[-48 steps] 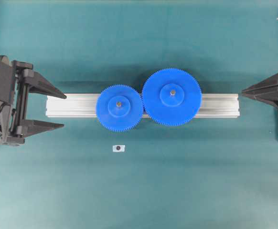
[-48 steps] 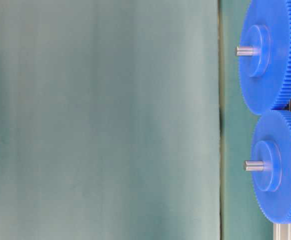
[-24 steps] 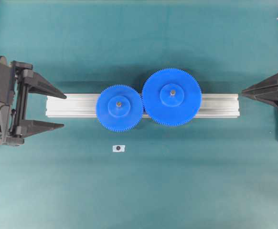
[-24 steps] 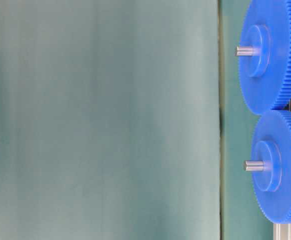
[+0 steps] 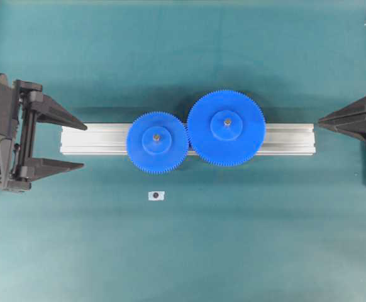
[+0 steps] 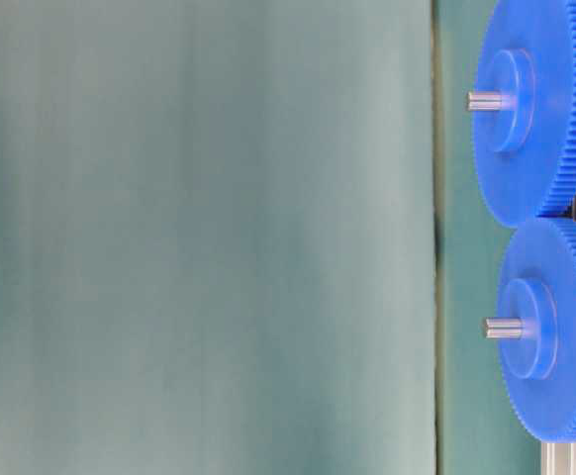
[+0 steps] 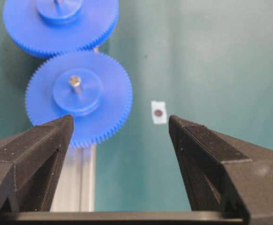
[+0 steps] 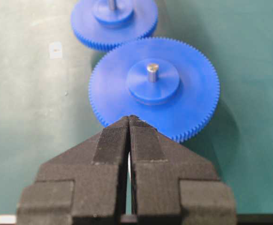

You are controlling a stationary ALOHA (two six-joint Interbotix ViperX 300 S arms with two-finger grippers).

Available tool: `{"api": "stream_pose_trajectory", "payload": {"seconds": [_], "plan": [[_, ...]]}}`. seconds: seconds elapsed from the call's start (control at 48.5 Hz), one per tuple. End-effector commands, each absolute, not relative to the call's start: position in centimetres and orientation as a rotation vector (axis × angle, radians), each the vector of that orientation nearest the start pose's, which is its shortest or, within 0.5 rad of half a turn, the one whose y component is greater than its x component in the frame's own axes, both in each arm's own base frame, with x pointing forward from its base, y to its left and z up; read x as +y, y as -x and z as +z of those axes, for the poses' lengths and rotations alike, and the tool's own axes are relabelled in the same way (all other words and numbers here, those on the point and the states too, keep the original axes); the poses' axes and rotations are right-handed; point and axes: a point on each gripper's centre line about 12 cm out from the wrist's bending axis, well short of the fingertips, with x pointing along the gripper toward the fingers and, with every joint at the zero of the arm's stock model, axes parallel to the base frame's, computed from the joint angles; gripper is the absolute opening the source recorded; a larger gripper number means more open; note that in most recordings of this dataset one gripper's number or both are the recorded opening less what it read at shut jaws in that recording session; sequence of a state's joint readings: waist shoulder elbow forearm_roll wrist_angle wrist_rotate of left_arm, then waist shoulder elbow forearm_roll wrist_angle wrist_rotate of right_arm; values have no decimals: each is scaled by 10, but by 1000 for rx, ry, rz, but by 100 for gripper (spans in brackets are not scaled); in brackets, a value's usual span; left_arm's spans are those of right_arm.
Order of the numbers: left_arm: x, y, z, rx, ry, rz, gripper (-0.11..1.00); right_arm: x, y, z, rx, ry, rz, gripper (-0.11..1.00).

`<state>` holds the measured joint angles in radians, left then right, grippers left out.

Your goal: Insert the small gear onto the shaft.

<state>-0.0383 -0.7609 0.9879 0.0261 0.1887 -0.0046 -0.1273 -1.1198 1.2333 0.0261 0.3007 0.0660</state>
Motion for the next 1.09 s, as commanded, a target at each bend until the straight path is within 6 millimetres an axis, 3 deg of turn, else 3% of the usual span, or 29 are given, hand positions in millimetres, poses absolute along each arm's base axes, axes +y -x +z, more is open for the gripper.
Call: {"api": "stream_pose_trajectory", "payload": {"seconds": [0.0,0.227,0.536,1.073], "plan": [[-9,-238,276,394,-31,-40,82,-21,-163,233,398,-124,-141,7],[-9,-237,274,400,-27,-40,78,-20,-163,233,397,-123,-141,7],[-9,-235,274,388,-7,-36,36,-20,-163,234,397,-123,-141,6],[-9,-226,278,350,-2,-35,44,-20,-163,232,401,-124,-141,6]]}}
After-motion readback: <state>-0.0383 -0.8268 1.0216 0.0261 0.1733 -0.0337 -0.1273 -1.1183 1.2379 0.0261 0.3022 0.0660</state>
